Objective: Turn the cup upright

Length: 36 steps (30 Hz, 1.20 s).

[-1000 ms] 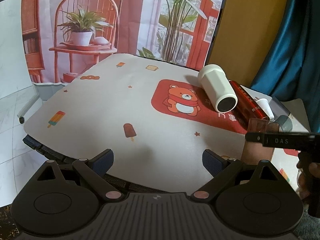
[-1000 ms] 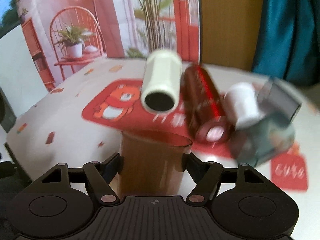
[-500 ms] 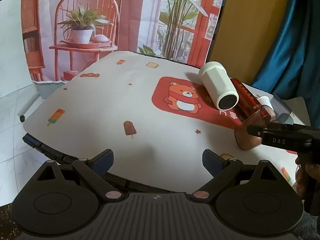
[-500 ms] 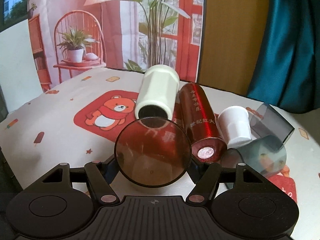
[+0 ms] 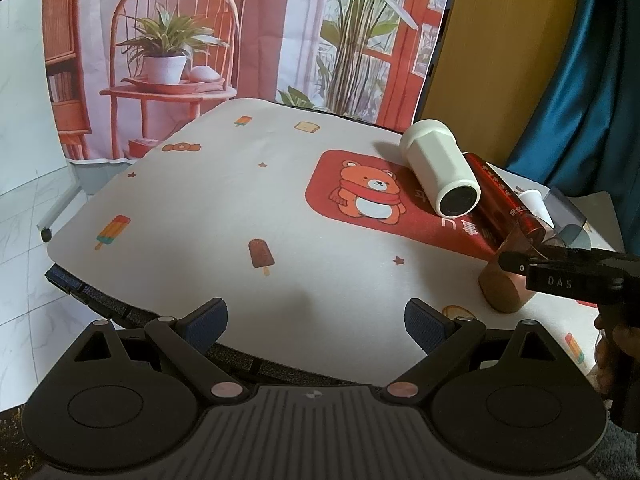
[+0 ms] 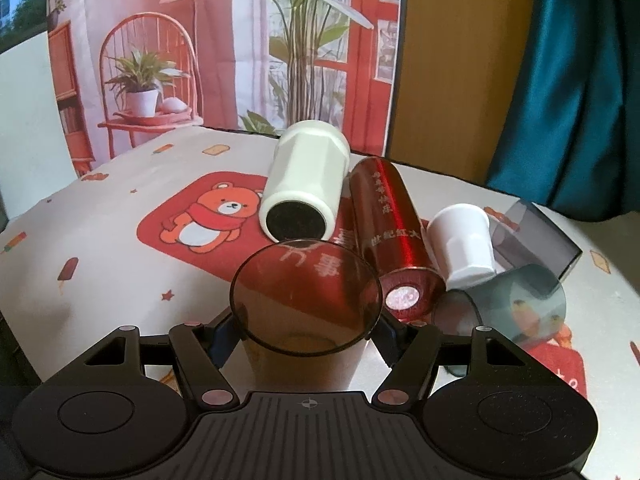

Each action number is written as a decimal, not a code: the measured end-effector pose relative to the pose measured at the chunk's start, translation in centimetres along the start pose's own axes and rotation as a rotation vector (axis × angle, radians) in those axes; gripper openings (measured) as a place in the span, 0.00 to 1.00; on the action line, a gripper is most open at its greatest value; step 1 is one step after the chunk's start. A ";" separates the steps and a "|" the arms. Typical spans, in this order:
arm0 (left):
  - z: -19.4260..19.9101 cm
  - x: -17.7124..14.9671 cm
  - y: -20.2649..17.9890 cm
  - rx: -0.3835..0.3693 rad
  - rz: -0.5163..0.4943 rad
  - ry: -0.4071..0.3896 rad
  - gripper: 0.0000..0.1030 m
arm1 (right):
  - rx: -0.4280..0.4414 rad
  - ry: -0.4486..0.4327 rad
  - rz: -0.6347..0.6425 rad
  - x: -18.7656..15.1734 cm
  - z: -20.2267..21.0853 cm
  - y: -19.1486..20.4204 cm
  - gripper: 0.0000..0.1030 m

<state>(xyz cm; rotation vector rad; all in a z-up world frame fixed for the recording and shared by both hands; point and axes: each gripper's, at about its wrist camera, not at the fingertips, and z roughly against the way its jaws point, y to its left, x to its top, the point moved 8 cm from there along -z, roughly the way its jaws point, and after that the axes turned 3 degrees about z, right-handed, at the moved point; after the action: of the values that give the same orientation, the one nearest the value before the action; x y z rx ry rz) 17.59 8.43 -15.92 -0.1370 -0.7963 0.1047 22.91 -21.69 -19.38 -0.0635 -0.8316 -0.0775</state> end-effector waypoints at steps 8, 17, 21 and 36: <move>0.4 0.0 -0.2 0.004 -0.006 -0.011 0.94 | 0.003 0.017 -0.037 0.6 0.9 0.0 0.81; 1.7 0.1 -1.2 0.006 -0.026 -0.033 0.95 | 0.027 0.048 -0.110 0.7 5.4 -0.3 1.00; 2.7 0.5 -1.5 0.035 -0.038 -0.041 0.96 | 0.007 0.055 -0.124 0.3 8.0 -0.6 1.00; 12.9 5.1 -4.9 -0.016 -0.143 -0.191 1.00 | -0.006 -0.031 -0.141 0.1 19.8 -0.1 1.00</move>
<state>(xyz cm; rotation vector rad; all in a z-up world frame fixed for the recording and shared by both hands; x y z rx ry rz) 12.11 5.42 -2.63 -0.0862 -0.9948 -0.0242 8.37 -20.04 -6.01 -0.0113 -0.8667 -0.2125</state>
